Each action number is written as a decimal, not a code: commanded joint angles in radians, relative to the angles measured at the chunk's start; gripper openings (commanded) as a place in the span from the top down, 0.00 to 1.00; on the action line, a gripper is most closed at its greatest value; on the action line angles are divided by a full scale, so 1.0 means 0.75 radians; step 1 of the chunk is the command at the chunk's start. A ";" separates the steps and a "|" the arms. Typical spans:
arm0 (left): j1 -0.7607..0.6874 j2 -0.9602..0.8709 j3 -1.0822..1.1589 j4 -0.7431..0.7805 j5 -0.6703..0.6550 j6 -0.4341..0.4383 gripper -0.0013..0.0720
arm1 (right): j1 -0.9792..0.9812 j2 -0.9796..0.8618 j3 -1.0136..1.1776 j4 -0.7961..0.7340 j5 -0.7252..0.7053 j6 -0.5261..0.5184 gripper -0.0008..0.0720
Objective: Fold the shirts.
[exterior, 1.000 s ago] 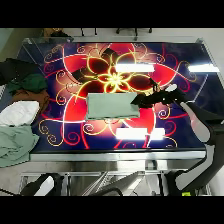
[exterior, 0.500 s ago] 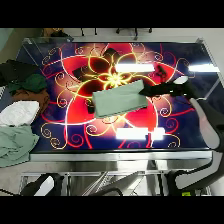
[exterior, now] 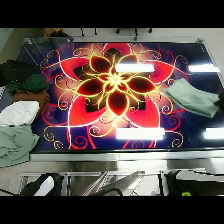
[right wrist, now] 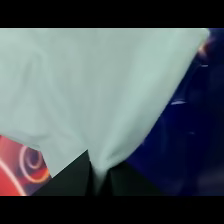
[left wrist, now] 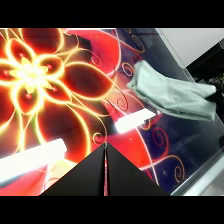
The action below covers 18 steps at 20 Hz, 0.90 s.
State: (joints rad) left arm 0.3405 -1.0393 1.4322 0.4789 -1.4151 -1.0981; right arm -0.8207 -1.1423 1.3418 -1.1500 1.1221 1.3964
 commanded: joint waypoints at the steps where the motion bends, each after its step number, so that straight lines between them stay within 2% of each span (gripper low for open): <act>1: 0.001 0.001 -0.001 -0.001 -0.001 -0.002 0.95 | -0.239 0.100 -0.145 -0.228 0.077 0.124 0.96; 3: 0.001 0.000 -0.001 -0.001 -0.001 0.009 0.95 | -0.299 0.217 -0.300 -0.288 0.079 0.165 0.96; 7: 0.001 0.001 -0.001 -0.001 0.000 0.050 0.95 | -0.307 0.379 -0.561 -0.283 0.041 0.227 0.96; 8: 0.001 0.000 -0.001 -0.001 0.000 0.058 0.95 | -0.307 0.385 -0.600 -0.283 0.043 0.234 0.88; 10: 0.001 0.001 -0.001 -0.001 0.000 0.058 0.95 | -0.307 0.372 -0.632 -0.296 0.060 0.233 0.35; 11: 0.001 0.001 -0.001 -0.001 0.000 0.058 0.95 | -0.307 0.370 -0.627 -0.301 0.061 0.233 0.30; 14: 0.001 0.001 -0.001 -0.006 0.008 0.057 0.95 | -0.307 0.394 -0.506 -0.283 0.061 0.233 0.30; 15: 0.001 0.001 -0.001 -0.010 0.016 0.057 0.95 | -0.303 0.414 -0.434 -0.214 0.061 0.233 0.31; 16: 0.001 0.001 -0.001 -0.014 0.026 0.057 0.95 | -0.286 0.434 -0.372 -0.102 0.052 0.216 0.53; 17: 0.001 0.001 -0.001 -0.014 0.040 0.057 0.95 | -0.253 0.460 -0.320 0.060 0.038 0.135 0.92; 18: 0.002 0.001 -0.001 -0.012 0.055 0.058 0.95 | -0.209 0.489 -0.290 0.214 0.019 0.073 0.96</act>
State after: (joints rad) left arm 0.3405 -1.0393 1.4319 0.4728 -1.3994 -1.0565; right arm -1.0229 -0.8181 1.0409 -1.2316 1.1572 1.5402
